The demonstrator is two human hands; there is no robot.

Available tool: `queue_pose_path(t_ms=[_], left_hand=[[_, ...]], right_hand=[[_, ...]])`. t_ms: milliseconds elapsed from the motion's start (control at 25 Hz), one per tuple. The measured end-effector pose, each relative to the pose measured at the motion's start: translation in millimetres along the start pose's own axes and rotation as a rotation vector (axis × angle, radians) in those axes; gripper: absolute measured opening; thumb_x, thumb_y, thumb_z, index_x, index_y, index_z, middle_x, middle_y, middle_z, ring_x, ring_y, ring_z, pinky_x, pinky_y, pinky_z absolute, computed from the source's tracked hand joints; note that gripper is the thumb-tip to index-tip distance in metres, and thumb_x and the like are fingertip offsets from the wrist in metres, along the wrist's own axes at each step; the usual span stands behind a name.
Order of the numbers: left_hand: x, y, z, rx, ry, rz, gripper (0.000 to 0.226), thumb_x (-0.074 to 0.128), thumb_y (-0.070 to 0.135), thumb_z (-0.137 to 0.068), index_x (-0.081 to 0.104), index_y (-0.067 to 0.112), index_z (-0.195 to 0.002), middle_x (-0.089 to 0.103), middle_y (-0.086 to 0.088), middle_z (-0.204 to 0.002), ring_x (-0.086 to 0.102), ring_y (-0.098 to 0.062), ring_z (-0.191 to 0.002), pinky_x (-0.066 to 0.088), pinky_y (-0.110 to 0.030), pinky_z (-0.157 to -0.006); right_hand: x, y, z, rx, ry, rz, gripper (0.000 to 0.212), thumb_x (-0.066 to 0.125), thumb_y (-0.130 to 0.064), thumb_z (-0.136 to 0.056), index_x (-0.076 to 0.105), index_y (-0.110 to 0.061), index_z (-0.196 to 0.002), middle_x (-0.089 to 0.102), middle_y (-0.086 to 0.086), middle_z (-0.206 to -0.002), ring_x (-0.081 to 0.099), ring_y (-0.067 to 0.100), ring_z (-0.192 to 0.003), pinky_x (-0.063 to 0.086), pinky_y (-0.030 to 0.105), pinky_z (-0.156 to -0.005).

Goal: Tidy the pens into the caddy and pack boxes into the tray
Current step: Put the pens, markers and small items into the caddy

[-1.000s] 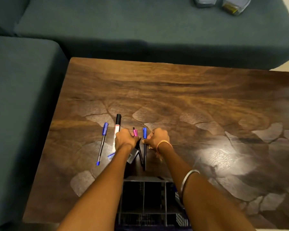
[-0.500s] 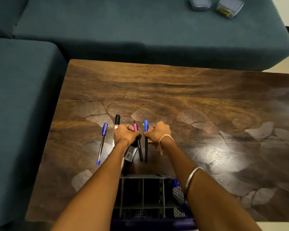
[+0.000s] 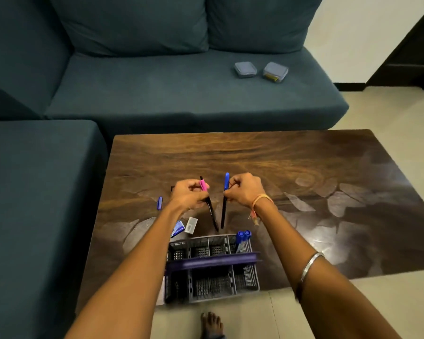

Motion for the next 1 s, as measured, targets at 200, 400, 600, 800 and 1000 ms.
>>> queue_pose_path(t_ms=[200, 400, 600, 800, 1000], left_hand=[[16, -23, 12, 0.067, -0.082, -0.292, 0.031, 0.061, -0.011, -0.075, 0.063, 0.019, -0.068, 0.051, 0.006, -0.052, 0.046, -0.009, -0.057, 0.045, -0.018, -0.057], [21, -53, 11, 0.039, -0.098, -0.578, 0.034, 0.061, -0.007, -0.071, 0.055, 0.02, -0.051, 0.051, 0.001, -0.053, 0.045, -0.01, -0.053, 0.043, -0.02, -0.054], [21, -70, 13, -0.026, -0.123, -0.68, 0.013, 0.069, -0.003, -0.072, 0.075, 0.001, -0.083, 0.067, -0.009, -0.076, 0.057, -0.008, -0.059, 0.05, -0.01, -0.055], [11, -71, 13, 0.001, -0.014, -0.595, 0.024, 0.064, -0.005, -0.076, 0.072, -0.003, -0.099, 0.073, -0.015, -0.097, 0.063, -0.014, -0.079, 0.055, -0.025, -0.084], [-15, -53, 8, -0.03, 0.247, -0.241, 0.017, 0.056, -0.012, -0.079, 0.069, -0.008, -0.088, 0.062, -0.011, -0.073, 0.057, -0.004, -0.042, 0.049, -0.009, -0.043]], right_hand=[[17, 19, 21, 0.021, -0.064, 0.044, 0.023, 0.068, -0.012, -0.071, 0.057, -0.019, -0.053, 0.073, 0.013, -0.082, 0.069, 0.022, -0.082, 0.057, 0.035, -0.085], [52, 38, 21, 0.056, -0.161, 0.188, 0.028, 0.064, -0.009, -0.073, 0.048, -0.014, -0.051, 0.058, 0.009, -0.074, 0.055, 0.022, -0.073, 0.052, 0.03, -0.074], [74, 56, 21, 0.089, -0.265, 0.253, 0.006, 0.064, -0.009, -0.075, 0.068, -0.005, -0.078, 0.069, 0.019, -0.101, 0.066, 0.031, -0.096, 0.055, 0.033, -0.087], [71, 55, 15, 0.107, -0.22, 0.19, 0.019, 0.06, -0.008, -0.077, 0.072, -0.004, -0.091, 0.071, 0.018, -0.106, 0.066, 0.031, -0.102, 0.054, 0.038, -0.093], [51, 8, -5, 0.061, -0.061, -0.018, 0.017, 0.062, -0.005, -0.075, 0.074, -0.009, -0.086, 0.075, 0.015, -0.098, 0.069, 0.027, -0.098, 0.054, 0.034, -0.092]])
Point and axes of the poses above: each hand's wrist, its own z-axis away from the middle knuckle, its own x-axis out of the palm, y = z × x, the point moved 1 cm from there along -z, towards the middle knuckle
